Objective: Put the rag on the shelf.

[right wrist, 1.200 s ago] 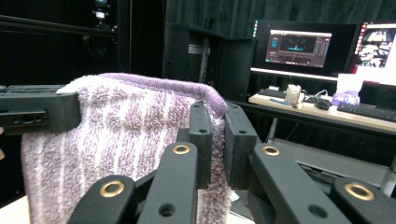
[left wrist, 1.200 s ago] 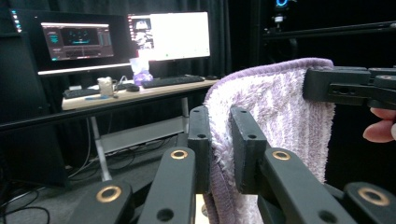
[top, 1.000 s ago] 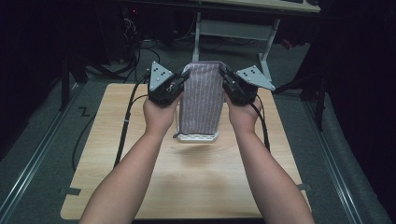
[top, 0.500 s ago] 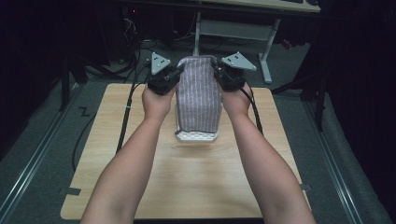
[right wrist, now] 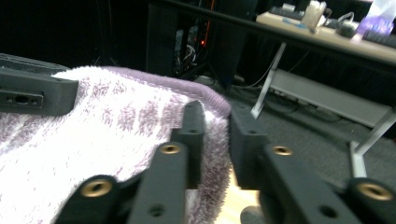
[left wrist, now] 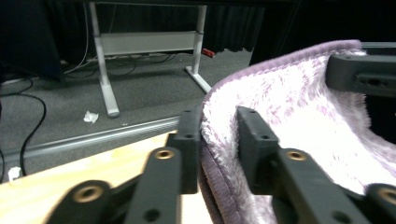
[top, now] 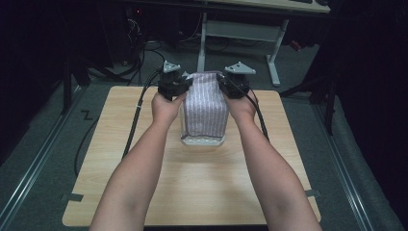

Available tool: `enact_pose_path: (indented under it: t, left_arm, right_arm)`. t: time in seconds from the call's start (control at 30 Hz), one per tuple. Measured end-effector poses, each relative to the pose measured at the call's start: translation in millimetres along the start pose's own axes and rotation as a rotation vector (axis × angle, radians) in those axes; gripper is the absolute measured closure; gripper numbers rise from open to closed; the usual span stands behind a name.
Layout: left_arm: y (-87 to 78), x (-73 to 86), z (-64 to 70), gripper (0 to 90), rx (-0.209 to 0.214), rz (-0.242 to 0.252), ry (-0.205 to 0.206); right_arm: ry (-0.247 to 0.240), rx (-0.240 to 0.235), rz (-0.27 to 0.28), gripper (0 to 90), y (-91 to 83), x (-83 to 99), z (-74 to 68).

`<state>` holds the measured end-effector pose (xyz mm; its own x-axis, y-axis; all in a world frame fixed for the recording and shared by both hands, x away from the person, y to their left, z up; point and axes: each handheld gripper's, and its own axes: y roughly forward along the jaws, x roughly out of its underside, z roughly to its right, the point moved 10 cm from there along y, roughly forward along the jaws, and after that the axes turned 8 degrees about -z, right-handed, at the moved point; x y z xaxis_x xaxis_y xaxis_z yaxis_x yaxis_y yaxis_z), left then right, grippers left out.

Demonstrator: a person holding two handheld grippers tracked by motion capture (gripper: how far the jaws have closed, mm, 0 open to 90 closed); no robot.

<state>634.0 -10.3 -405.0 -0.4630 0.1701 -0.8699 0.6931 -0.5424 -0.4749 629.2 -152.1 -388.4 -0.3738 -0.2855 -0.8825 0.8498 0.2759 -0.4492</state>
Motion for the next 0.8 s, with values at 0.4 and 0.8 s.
enact_pose_path:
  t: [0.4,0.8]
  left_arm:
    - [-8.9,-4.4,-4.2,60.8,-0.023,0.04,0.026]
    - [-31.0,4.6,3.0,60.2,-0.047,0.054,0.069]
  right_arm:
    - [-0.017,-0.02,-0.006,60.8,-5.6,1.7,1.6]
    - [-0.015,-0.033,0.0,61.4,-18.8,12.7,1.0]
